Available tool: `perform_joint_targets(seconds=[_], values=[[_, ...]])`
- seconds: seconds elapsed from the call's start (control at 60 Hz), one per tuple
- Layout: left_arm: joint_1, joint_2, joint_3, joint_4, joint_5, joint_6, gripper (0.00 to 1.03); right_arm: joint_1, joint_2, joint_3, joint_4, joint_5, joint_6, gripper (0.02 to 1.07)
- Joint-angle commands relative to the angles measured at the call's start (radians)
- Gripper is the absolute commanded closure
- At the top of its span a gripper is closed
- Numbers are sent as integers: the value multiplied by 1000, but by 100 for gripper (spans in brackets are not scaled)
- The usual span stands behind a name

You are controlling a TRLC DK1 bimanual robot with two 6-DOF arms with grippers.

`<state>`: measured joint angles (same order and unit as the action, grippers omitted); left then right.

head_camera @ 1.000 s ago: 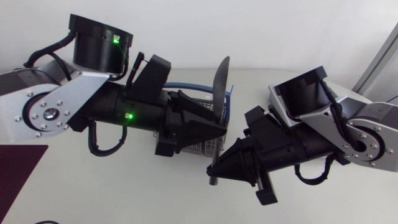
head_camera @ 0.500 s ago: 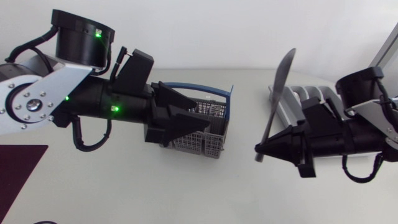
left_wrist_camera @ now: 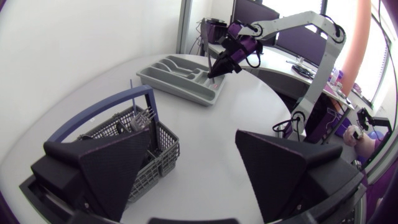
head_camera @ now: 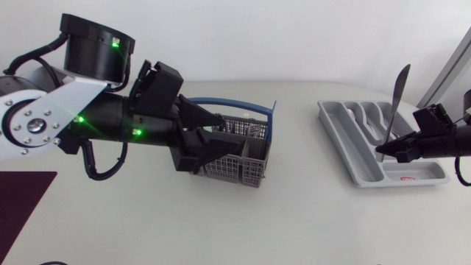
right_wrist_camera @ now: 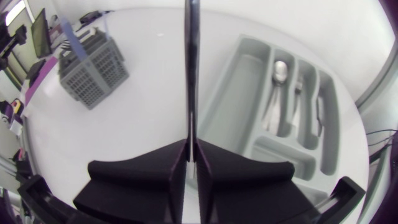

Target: Unload the cutlery basket into the drawer organizer.

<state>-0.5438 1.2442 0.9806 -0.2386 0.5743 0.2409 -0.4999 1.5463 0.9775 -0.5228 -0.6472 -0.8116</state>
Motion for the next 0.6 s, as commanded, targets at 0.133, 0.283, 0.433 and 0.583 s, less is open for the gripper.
perform_joint_targets(seconds=[0.133,0.283,0.433,0.583], values=[[-36,-12,-8,-16,-37,20,9,-81,224,210,76,118,61,101],[-59,-11,-5,-19,-63,20,9,-94,344,326,168,239,120,101],[-74,-11,-5,-25,-85,20,9,-92,445,444,207,351,178,101],[-87,-17,-2,-42,-106,26,9,-85,521,555,205,443,227,101]])
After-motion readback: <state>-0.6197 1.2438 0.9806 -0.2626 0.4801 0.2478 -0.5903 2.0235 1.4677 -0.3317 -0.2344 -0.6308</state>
